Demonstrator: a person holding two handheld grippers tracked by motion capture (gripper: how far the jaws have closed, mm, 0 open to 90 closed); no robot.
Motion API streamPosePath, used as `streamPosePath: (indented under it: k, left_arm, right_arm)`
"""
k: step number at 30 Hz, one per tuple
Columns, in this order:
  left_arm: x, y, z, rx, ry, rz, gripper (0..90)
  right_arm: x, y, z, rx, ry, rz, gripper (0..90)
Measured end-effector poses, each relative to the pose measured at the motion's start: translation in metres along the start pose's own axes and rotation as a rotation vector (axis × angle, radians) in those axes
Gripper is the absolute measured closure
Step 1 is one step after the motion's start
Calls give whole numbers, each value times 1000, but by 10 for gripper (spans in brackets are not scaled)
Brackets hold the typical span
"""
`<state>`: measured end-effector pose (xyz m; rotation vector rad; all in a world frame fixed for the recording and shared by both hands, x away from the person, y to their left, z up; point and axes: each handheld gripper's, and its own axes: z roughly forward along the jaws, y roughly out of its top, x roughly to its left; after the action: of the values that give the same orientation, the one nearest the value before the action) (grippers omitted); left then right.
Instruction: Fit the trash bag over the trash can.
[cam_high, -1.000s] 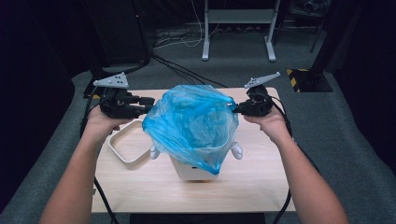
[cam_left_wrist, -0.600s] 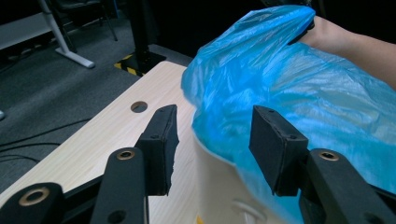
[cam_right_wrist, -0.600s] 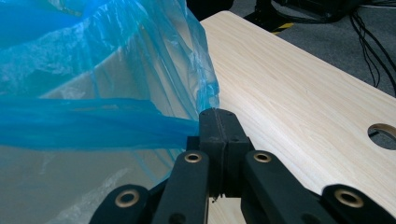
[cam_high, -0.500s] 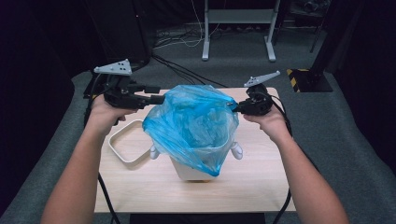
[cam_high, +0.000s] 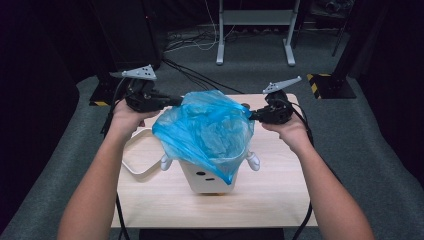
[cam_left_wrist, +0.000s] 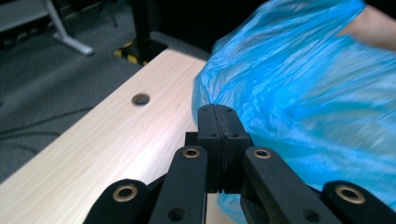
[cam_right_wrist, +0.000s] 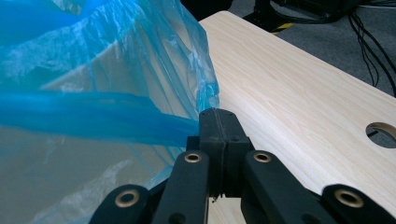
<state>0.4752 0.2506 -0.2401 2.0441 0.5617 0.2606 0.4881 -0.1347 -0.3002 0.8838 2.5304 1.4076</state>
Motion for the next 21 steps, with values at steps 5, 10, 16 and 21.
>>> streamPosePath:
  k: [5, 10, 16, 21]
  left_arm:
    - [9, -16, 4, 37, 15, -41, 898]
    - [12, -30, 11, 73, 6, -59, 898]
    - [12, -48, 14, 93, -11, -89, 898]
    - [13, -59, 15, 112, -19, -108, 898]
  right_arm:
    - [-1, -3, 2, 5, -3, 4, 899]
    - [-1, -4, 4, 13, -8, 7, 900]
    - [-1, -9, 10, 48, -11, 10, 900]
    - [-3, -13, 10, 62, 1, 21, 899]
